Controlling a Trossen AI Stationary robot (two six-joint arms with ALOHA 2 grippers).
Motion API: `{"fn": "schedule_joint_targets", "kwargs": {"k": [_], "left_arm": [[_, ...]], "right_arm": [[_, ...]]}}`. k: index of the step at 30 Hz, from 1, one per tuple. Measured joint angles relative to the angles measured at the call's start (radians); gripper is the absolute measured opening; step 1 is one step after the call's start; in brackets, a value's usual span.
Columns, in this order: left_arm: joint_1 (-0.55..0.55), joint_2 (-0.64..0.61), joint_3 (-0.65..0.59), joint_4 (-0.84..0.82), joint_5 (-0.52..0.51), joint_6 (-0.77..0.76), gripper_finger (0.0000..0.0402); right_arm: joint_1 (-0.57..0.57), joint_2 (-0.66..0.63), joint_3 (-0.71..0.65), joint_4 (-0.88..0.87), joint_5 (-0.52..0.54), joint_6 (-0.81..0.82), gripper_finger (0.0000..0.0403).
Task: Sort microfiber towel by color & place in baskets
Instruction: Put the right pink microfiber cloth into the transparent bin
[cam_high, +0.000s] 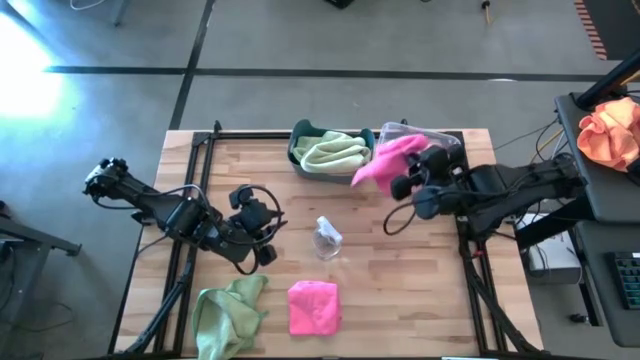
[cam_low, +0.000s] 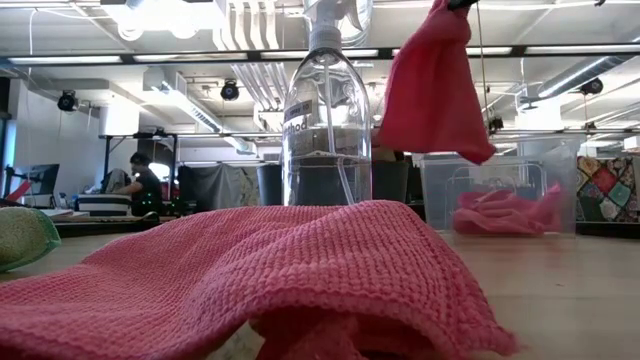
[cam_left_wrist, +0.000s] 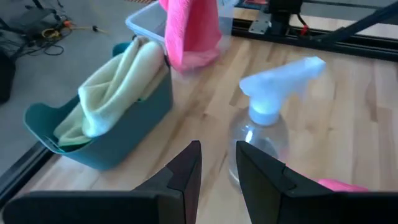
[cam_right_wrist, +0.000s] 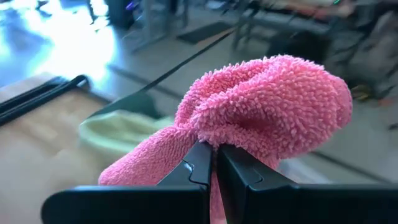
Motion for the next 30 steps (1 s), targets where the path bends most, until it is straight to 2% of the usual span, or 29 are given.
{"fn": "schedule_joint_targets", "kwargs": {"k": [9,13,20,23,27,30], "left_arm": [[0.049,-0.052,0.0,-0.068,-0.026,0.06,0.0086],[0.058,-0.086,0.0,-0.074,-0.036,0.077,0.0086],[0.058,-0.14,0.0,-0.067,-0.063,0.077,0.0086],[0.058,-0.153,0.0,-0.047,-0.079,0.073,0.0086],[0.058,-0.162,0.0,-0.004,-0.136,0.062,0.0086],[0.058,-0.161,0.0,0.024,-0.162,0.062,0.0086]], "right_arm": [[-0.077,0.011,0.005,0.042,0.225,-0.086,0.0009],[-0.1,0.008,0.022,0.044,0.274,-0.134,0.0009],[-0.147,0.008,0.058,0.044,0.285,-0.272,0.0009],[-0.155,0.008,0.06,0.029,0.24,-0.314,0.0009],[-0.164,0.008,0.06,-0.102,0.164,-0.286,0.001],[-0.17,0.008,0.06,-0.236,0.152,-0.208,0.0011]]}}
